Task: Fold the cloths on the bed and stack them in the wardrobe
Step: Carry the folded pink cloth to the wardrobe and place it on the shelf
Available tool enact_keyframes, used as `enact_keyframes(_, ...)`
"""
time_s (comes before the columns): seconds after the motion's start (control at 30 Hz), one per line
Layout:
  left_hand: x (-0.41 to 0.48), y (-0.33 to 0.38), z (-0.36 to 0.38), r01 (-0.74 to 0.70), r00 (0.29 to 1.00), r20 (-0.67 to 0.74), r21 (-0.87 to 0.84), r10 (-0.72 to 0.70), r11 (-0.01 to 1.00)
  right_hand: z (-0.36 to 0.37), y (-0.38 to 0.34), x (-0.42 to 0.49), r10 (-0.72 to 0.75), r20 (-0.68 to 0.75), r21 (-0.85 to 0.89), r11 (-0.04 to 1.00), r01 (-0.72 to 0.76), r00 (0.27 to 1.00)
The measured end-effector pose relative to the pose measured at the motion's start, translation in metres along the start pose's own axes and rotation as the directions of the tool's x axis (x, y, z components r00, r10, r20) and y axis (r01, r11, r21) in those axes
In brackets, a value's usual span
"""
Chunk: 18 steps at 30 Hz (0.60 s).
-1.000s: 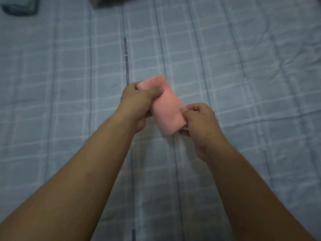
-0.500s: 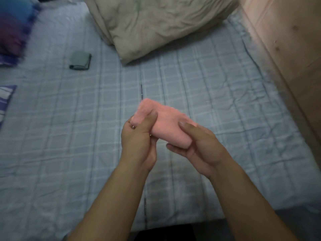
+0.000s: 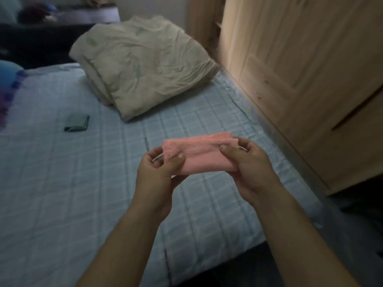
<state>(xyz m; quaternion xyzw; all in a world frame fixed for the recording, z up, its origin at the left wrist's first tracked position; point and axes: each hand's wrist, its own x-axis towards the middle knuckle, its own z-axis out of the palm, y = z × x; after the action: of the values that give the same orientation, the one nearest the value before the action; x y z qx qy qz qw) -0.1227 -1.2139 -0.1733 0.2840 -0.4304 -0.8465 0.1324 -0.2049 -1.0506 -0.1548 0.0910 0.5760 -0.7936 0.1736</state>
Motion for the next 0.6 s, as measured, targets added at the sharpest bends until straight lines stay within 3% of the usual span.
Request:
enact_keyframes(0.27,-0.043,-0.003,0.080,-0.019,0.960,0.273,0.272,-0.058,0.962,-0.065,-0.054,-0.048,-0.135,-0.092,0.105,0.984,0.145,0.987)
enact_keyframes(0.6,-0.090,-0.067,0.233,-0.114,0.862,0.499,0.365,-0.090,0.924,-0.222,-0.125,-0.071,-0.209,-0.050,0.270,0.939,0.215,0.977)
